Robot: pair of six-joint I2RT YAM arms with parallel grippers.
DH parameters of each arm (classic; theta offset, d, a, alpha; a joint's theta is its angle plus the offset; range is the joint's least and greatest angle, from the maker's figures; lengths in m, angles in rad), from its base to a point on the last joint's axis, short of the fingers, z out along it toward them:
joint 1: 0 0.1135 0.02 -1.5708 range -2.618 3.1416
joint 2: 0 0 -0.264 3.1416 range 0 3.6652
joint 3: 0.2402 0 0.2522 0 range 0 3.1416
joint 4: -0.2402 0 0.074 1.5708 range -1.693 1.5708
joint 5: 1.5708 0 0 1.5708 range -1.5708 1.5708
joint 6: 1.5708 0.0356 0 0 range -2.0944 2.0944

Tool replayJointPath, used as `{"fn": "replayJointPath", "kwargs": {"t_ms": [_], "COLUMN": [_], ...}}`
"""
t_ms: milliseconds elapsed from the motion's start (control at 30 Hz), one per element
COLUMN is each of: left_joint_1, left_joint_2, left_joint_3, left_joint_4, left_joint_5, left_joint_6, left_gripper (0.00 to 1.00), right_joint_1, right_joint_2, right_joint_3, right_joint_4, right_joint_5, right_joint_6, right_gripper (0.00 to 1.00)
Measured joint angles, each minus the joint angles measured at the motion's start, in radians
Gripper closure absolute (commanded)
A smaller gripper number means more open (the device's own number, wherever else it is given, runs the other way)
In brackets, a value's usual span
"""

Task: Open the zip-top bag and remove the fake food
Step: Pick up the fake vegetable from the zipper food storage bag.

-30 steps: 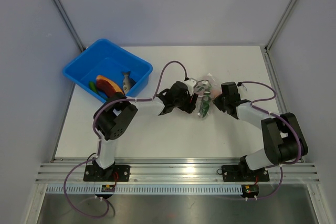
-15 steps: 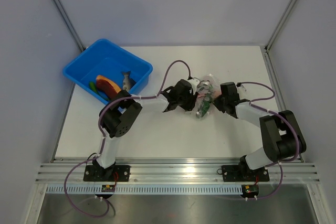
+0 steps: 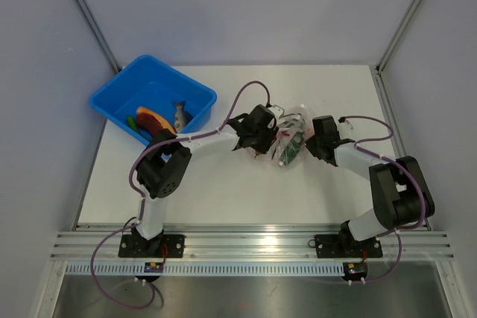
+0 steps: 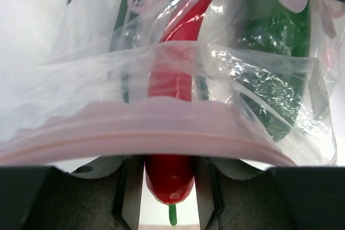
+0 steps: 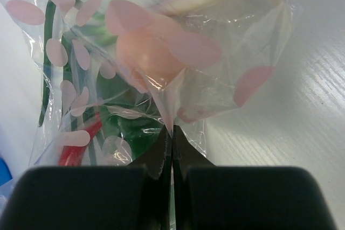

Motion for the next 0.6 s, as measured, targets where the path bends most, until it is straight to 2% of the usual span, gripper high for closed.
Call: {"fn": "replayJointPath", "kwargs": {"t_ms": [267, 600], "left_joint_1": [0.003, 0.055], "left_joint_2": [-0.043, -0.209], "left_joint_3": [0.015, -0.115], "left_joint_4": [-0.064, -0.034], "left_joint_5": [-0.018, -0.038], "left_joint_6": [-0.015, -0.051], "left_gripper": [0.71, 0.71], "right_joint_1": [0.0, 0.0], "right_joint_2": [0.0, -0.025], "right_joint_3": [0.008, 0.009], "right_joint_4": [-0.039, -0.098], "right_joint_5": [0.062, 0.134], "right_joint_6": [0.016, 0.045], "right_gripper": [1.0, 1.0]}}
